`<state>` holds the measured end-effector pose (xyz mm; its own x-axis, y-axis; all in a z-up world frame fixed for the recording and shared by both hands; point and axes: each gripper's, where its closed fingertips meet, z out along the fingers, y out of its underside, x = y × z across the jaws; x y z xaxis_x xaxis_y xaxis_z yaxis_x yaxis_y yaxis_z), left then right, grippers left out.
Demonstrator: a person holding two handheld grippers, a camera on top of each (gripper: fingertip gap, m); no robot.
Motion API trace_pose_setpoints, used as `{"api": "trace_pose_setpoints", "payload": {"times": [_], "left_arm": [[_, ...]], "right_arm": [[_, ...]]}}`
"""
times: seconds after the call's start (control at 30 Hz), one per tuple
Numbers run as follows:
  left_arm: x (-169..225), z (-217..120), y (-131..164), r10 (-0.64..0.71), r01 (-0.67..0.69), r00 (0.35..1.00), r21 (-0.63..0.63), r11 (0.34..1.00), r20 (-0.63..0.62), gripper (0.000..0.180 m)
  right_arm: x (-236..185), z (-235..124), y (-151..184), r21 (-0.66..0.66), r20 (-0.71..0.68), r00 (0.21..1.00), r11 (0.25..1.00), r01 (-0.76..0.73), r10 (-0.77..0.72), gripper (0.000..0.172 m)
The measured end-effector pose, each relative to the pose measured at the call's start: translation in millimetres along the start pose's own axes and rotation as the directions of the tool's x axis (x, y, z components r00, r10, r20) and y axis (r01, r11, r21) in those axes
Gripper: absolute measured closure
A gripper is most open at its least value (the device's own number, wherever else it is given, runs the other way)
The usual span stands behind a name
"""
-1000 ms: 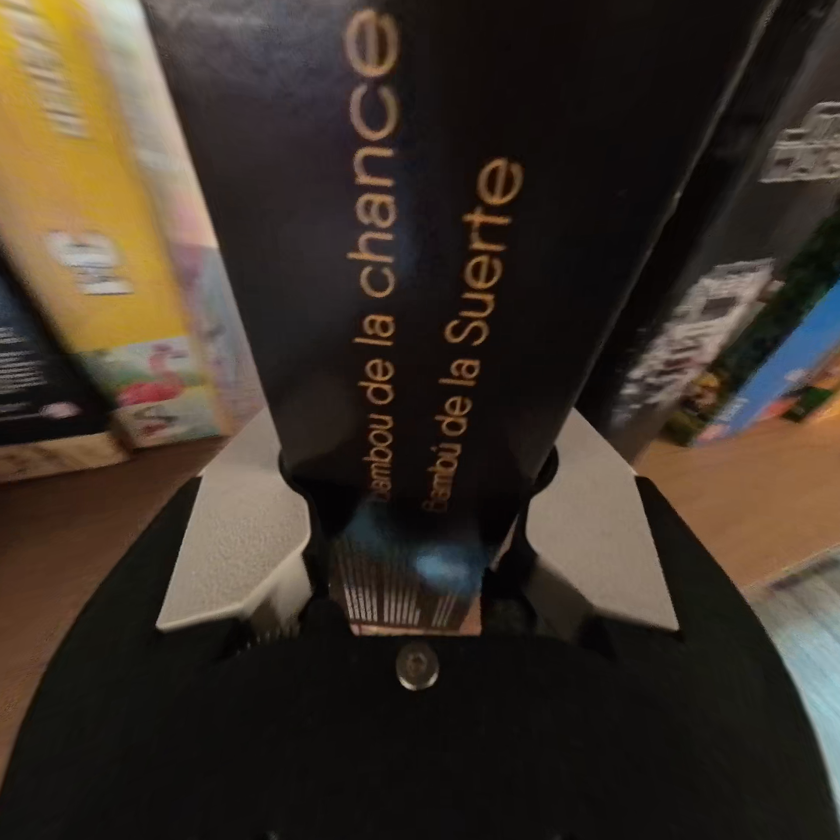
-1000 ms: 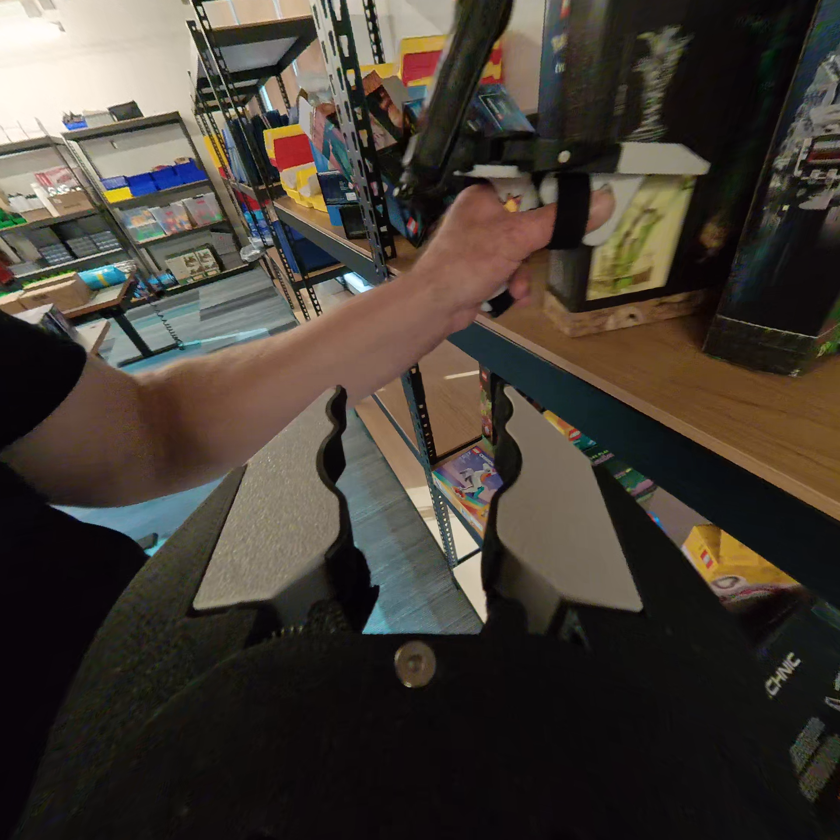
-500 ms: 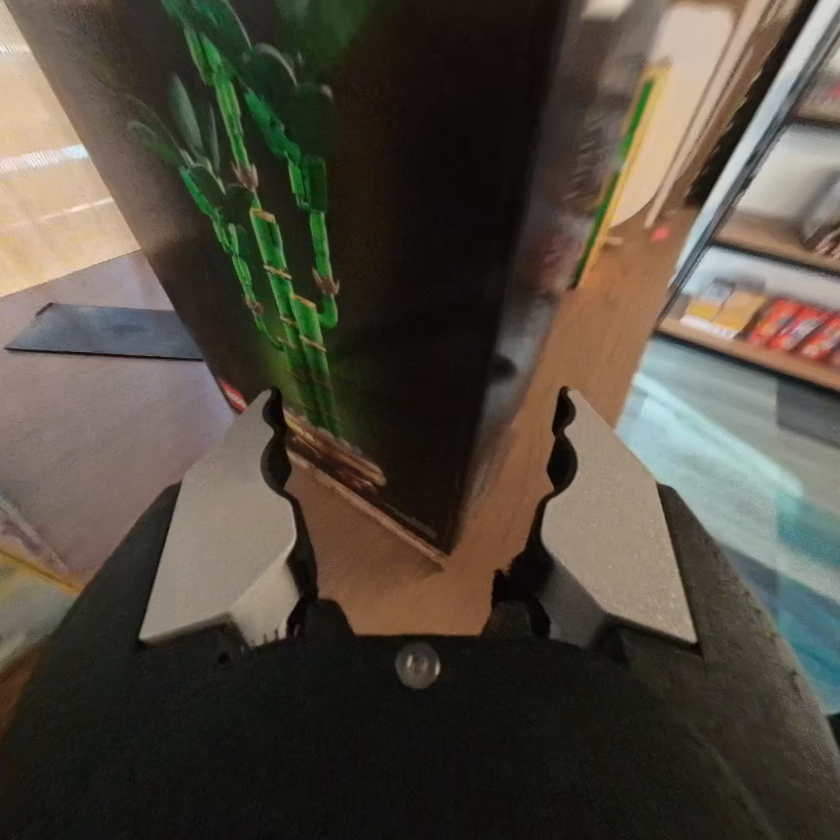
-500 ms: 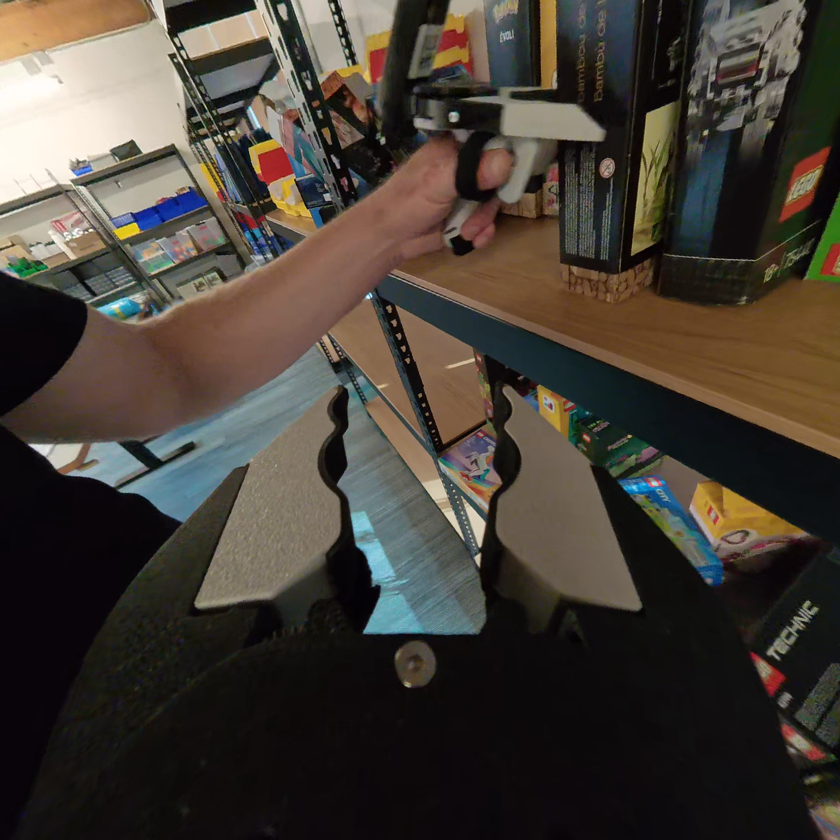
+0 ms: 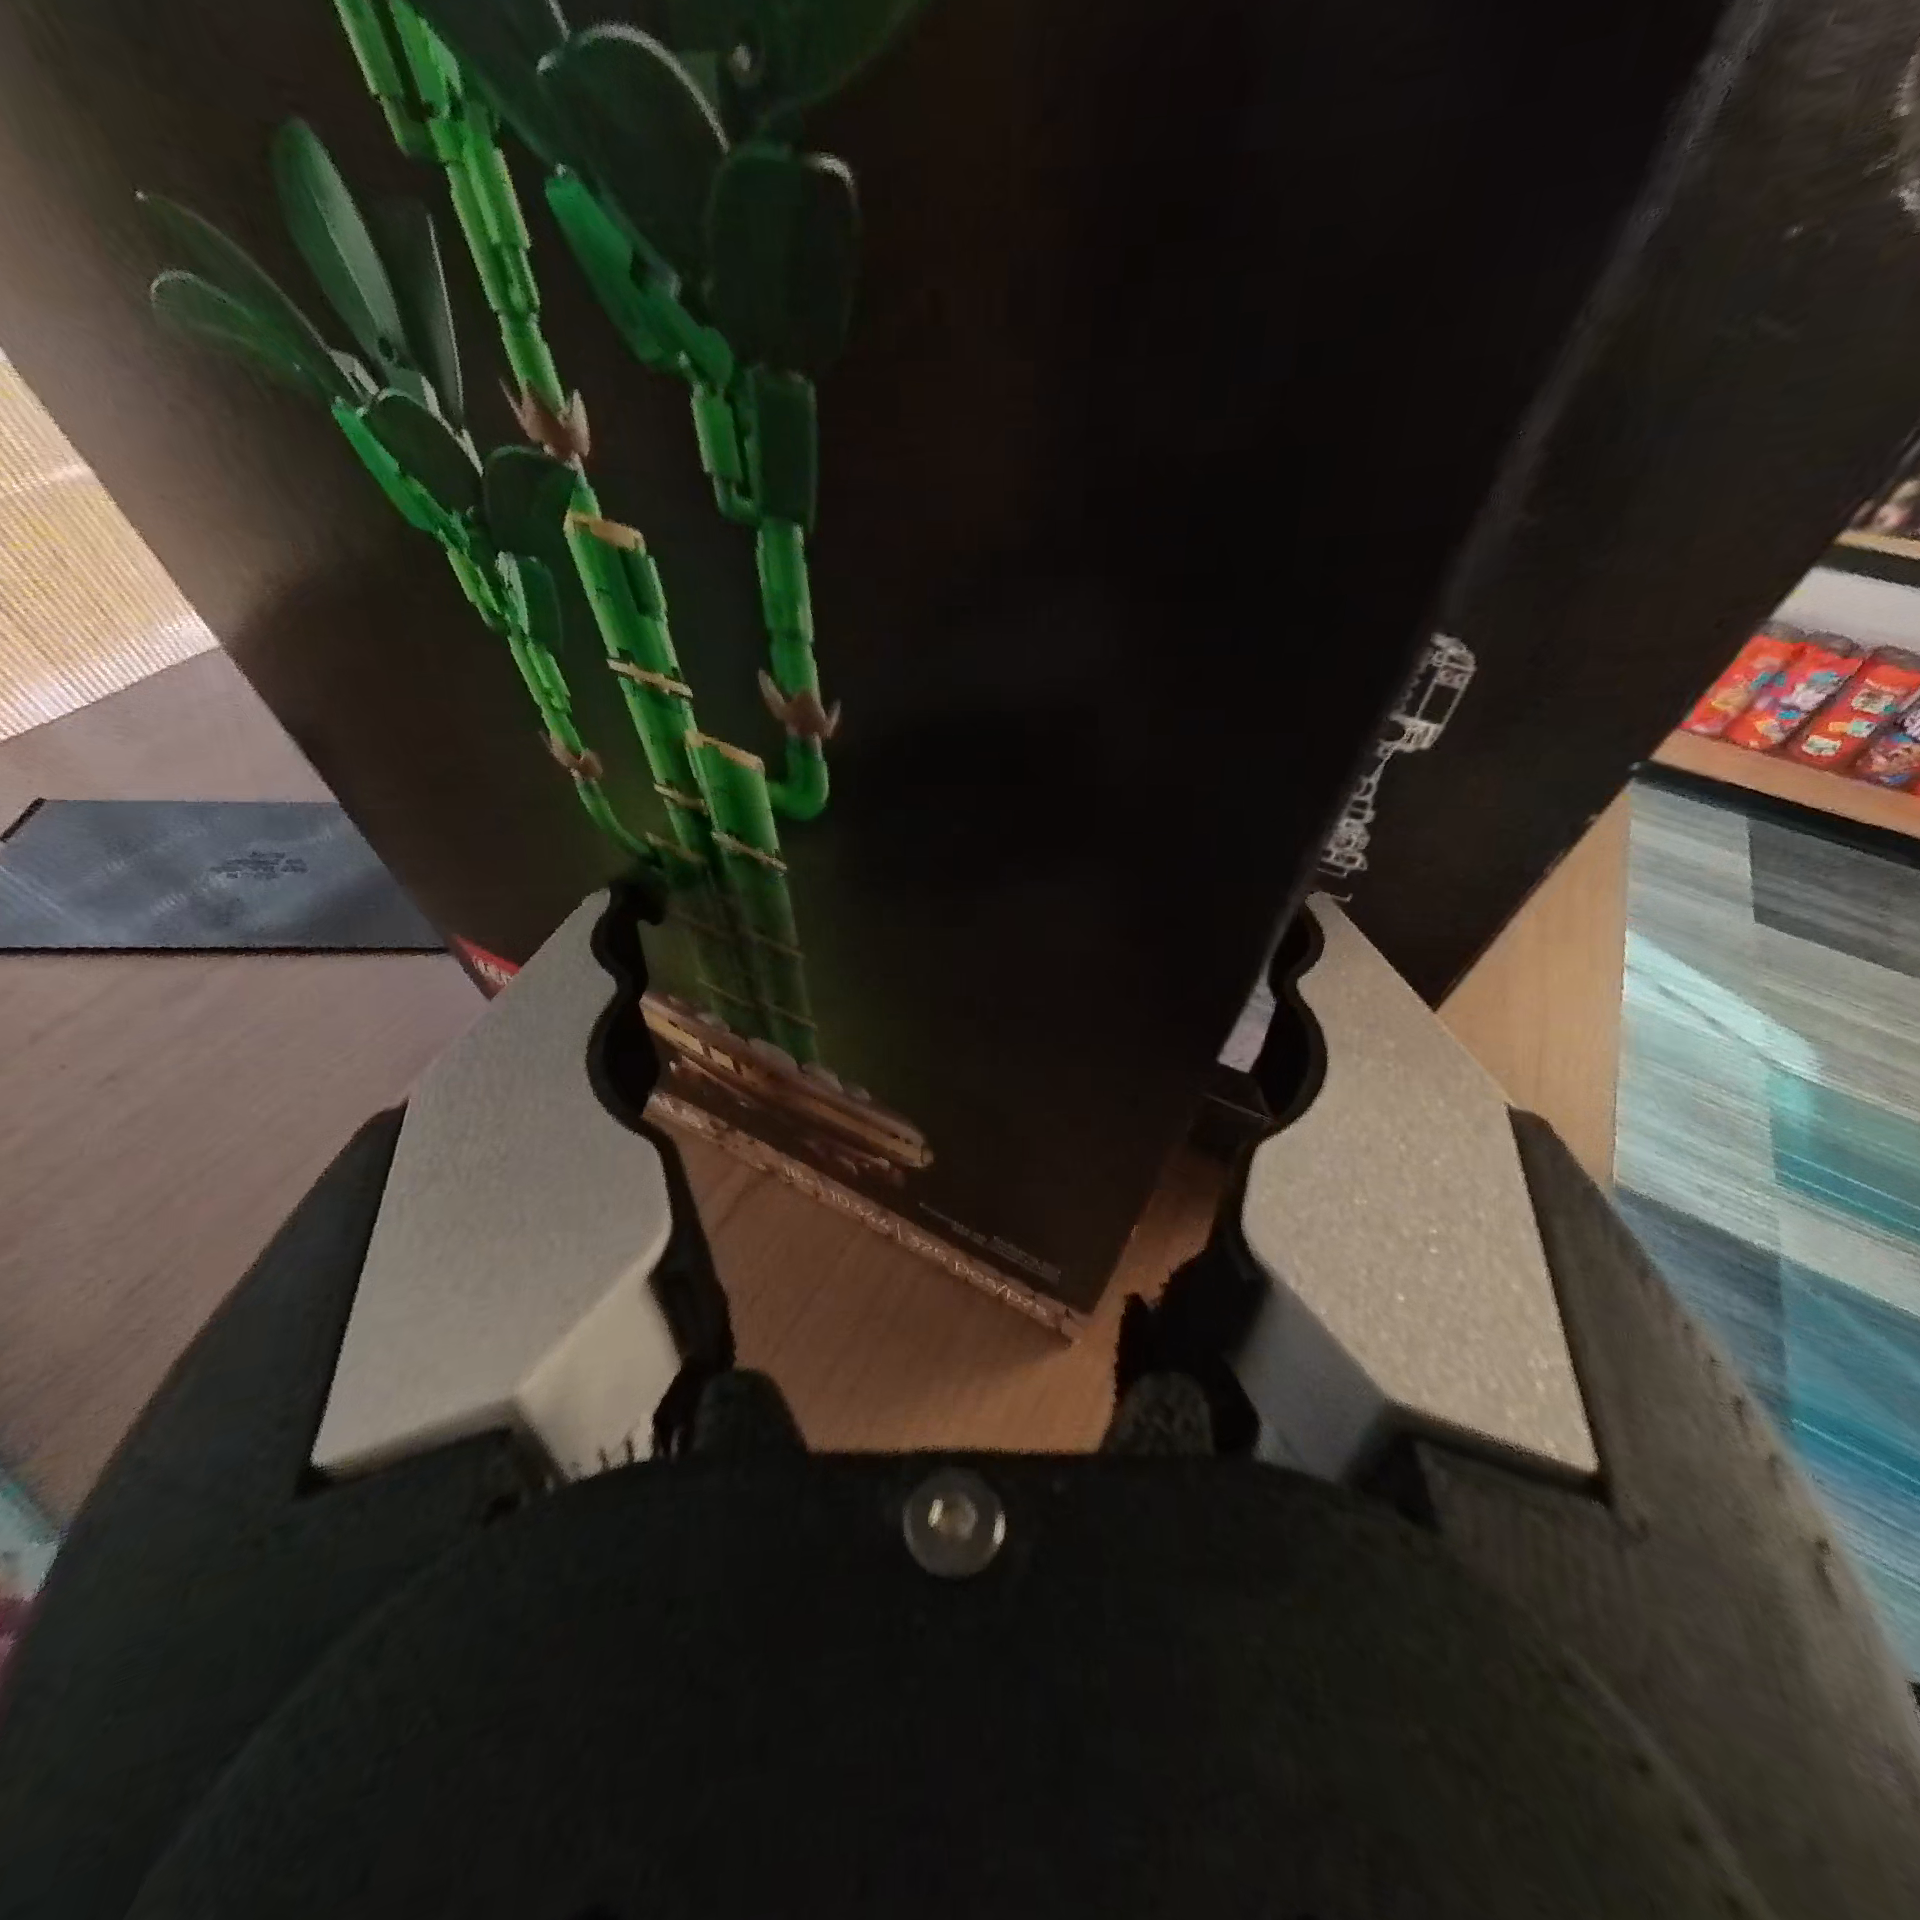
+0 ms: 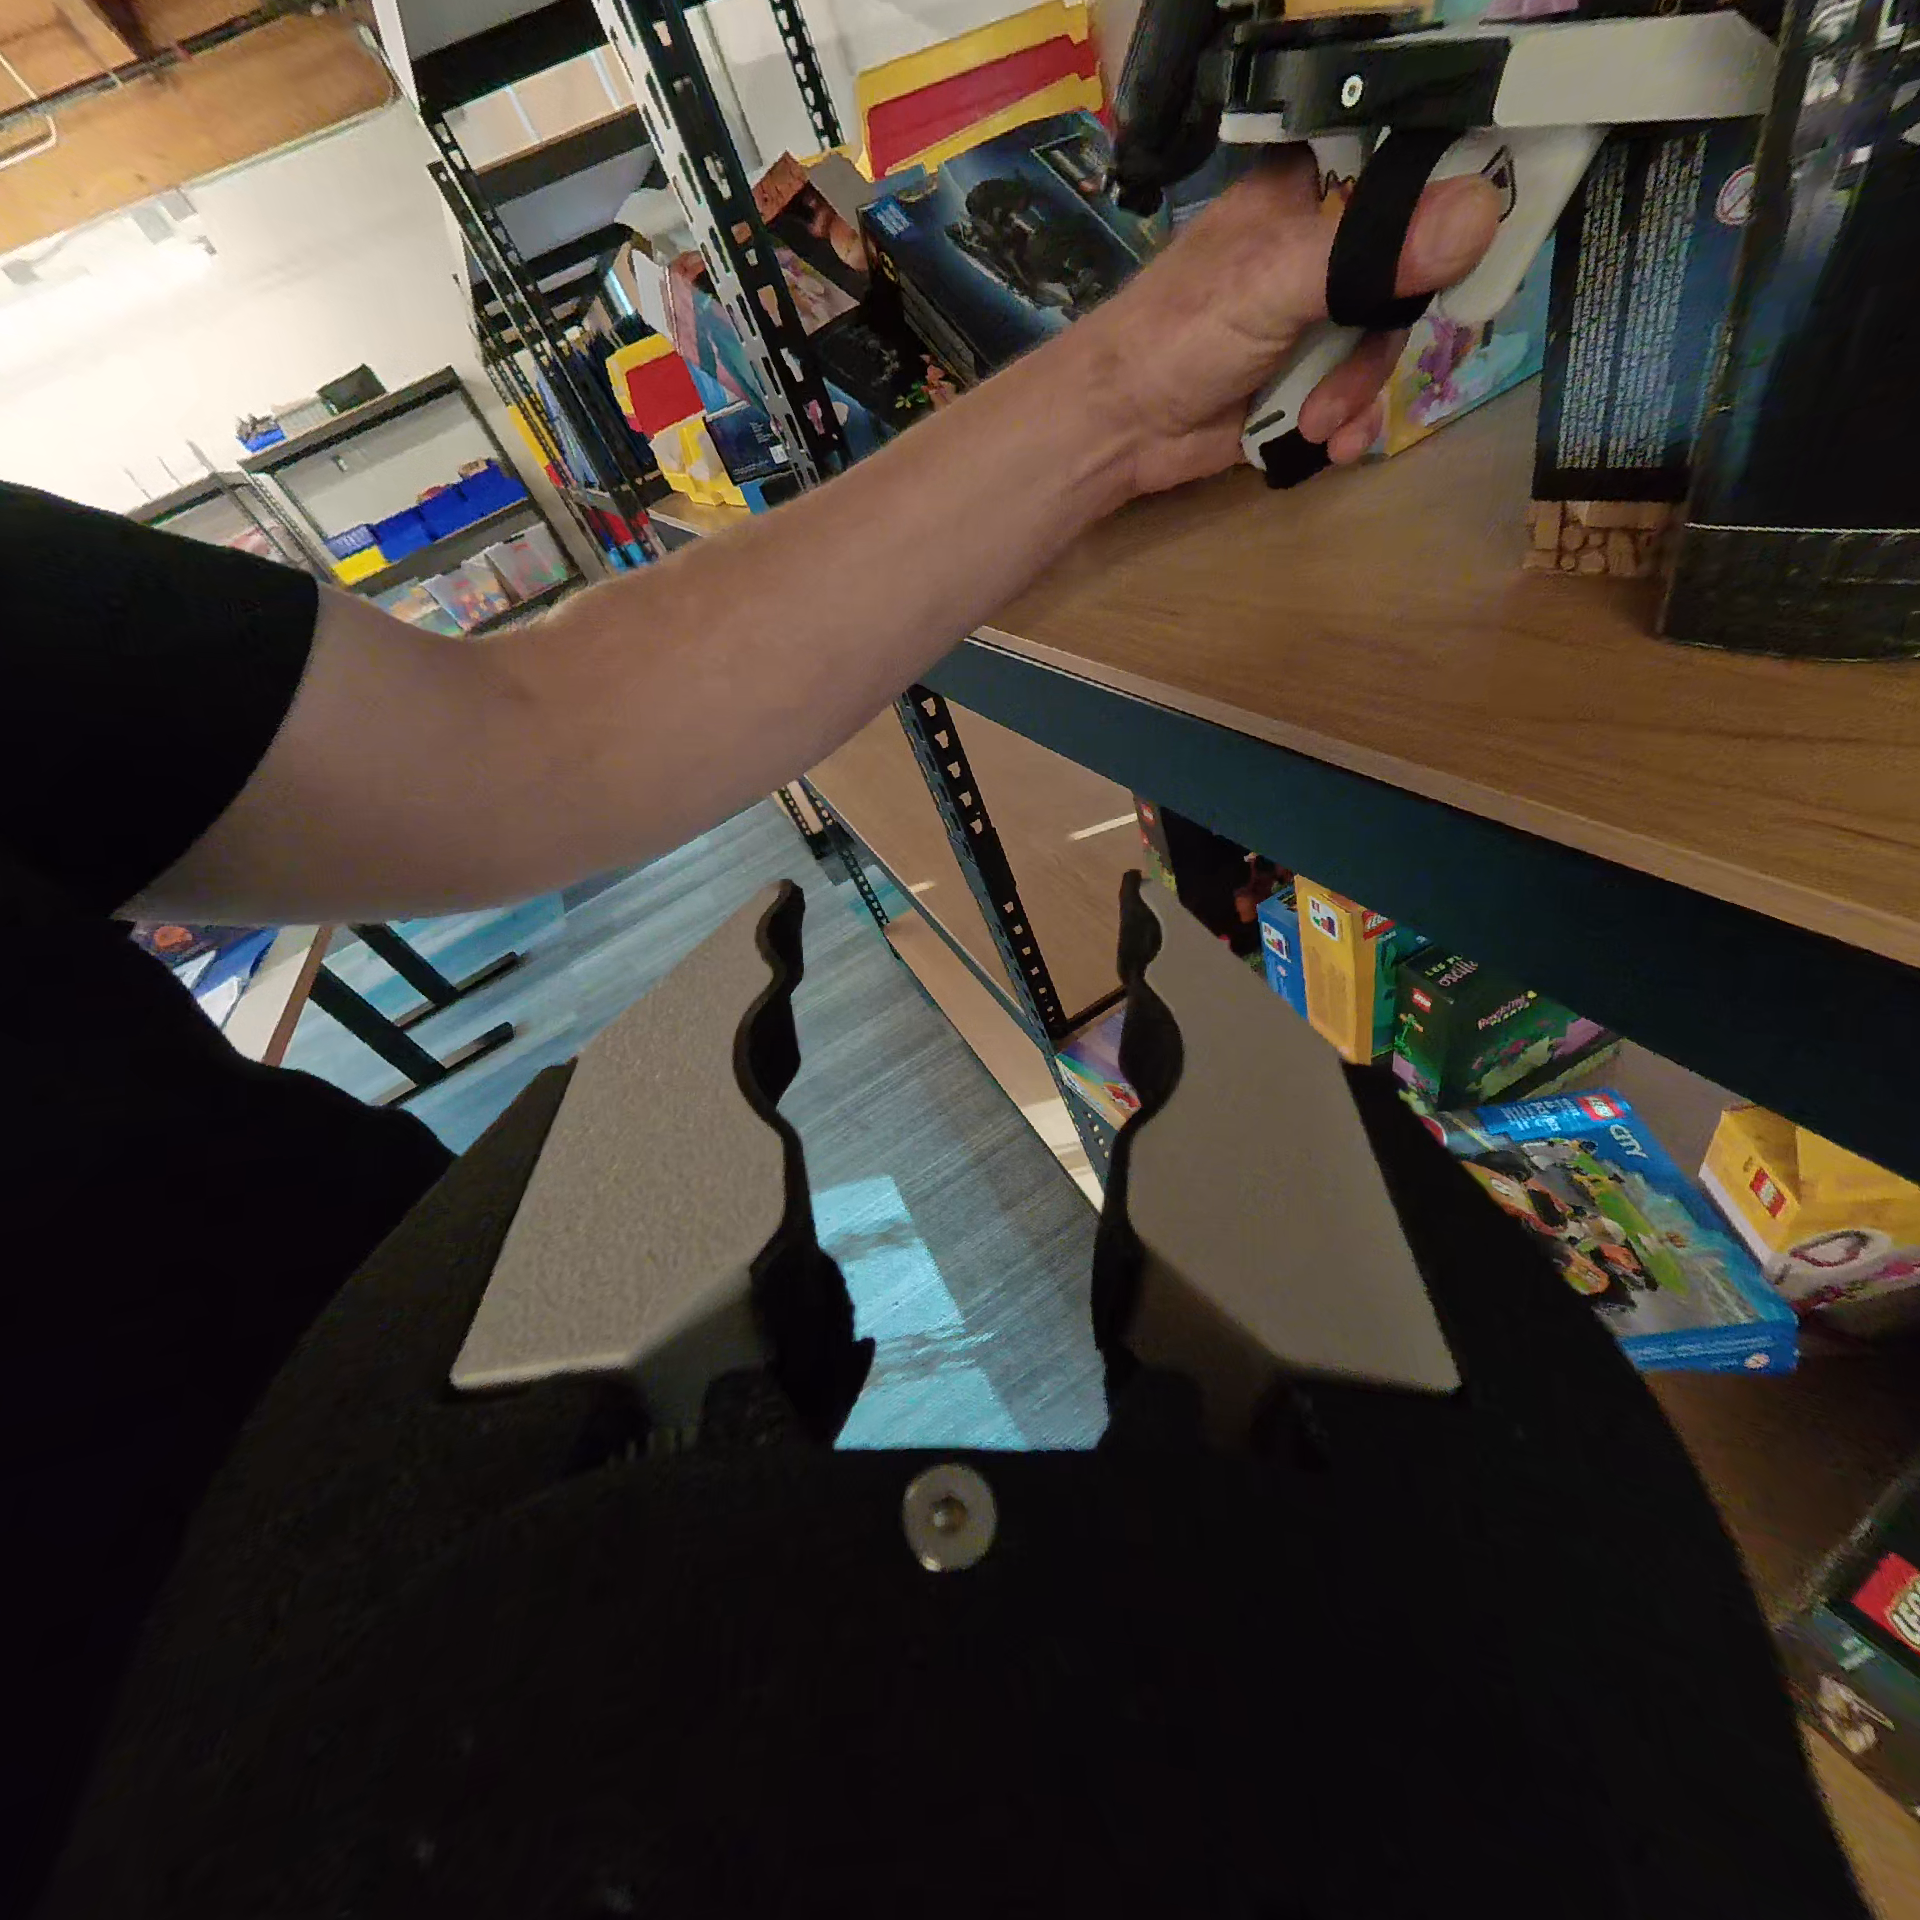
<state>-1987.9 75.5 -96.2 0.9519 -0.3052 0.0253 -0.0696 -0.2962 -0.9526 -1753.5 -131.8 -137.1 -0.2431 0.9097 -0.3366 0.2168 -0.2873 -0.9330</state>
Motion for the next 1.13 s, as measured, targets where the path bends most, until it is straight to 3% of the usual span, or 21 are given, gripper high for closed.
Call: {"api": "trace_pose_setpoints", "payload": {"times": [0.13,0.23,0.3,0.37,0.43,0.53,0.6,0.7,0.77,0.9,1.0,1.03,1.07,1.13], "left_arm": [[2,-32,-5,0.028,-0.032,0.995,0.049,0.998,0.093,0.057],[2,-87,-31,0.079,-0.108,0.976,0.140,0.984,0.203,0.070],[-15,-127,-60,0.135,-0.206,0.922,0.163,0.965,0.364,0.077],[-42,-156,-88,0.193,-0.281,0.821,0.087,0.956,0.537,0.075],[-60,-162,-113,0.253,-0.338,0.764,0.035,0.940,0.594,0.072],[-102,-166,-126,0.362,-0.364,0.598,-0.161,0.918,0.715,0.068],[-119,-158,-120,0.428,-0.335,0.571,-0.277,0.900,0.701,0.075],[-145,-151,-87,0.484,-0.185,0.543,-0.465,0.866,0.686,0.080],[-141,-147,-87,0.544,-0.225,0.486,-0.503,0.834,0.684,0.085],[-134,-147,-93,0.534,-0.244,0.396,-0.475,0.845,0.747,0.093],[-125,-160,-90,0.353,-0.196,0.421,-0.296,0.935,0.836,0.082],[-122,-163,-85,0.288,-0.182,0.437,-0.230,0.956,0.852,0.086],[-118,-158,-76,0.214,-0.147,0.494,-0.161,0.976,0.843,0.093],[-118,-152,-66,0.090,-0.111,0.541,-0.035,0.993,0.836,0.092]], "right_arm": [[0,6,-7,0.011,0.007,1.000,1.000,0.013,-0.013,0.112],[0,7,-10,0.019,0.013,1.000,1.000,0.017,-0.017,0.113],[1,8,-9,0.020,0.020,1.000,1.000,0.010,-0.010,0.113],[1,9,-5,0.009,0.028,1.000,1.000,0.001,-0.001,0.114],[1,13,-3,0.003,0.042,0.999,1.000,-0.004,0.003,0.114],[-5,19,-6,0.006,0.066,0.998,1.000,0.014,-0.014,0.114],[-9,21,-9,0.016,0.080,0.997,1.000,0.023,-0.024,0.114],[-11,20,-7,0.024,0.090,0.996,1.000,0.020,-0.023,0.114],[-9,16,-3,0.023,0.087,0.996,1.000,0.008,-0.010,0.114],[-2,7,4,0.021,0.076,0.997,1.000,-0.018,0.016,0.116],[4,0,4,0.025,0.059,0.998,1.000,-0.015,0.014,0.116],[6,-2,4,0.030,0.057,0.998,0.999,-0.019,0.017,0.116],[7,-4,4,0.033,0.057,0.998,0.999,-0.025,0.023,0.116],[8,-5,4,0.032,0.064,0.997,0.999,-0.033,0.031,0.116]]}}
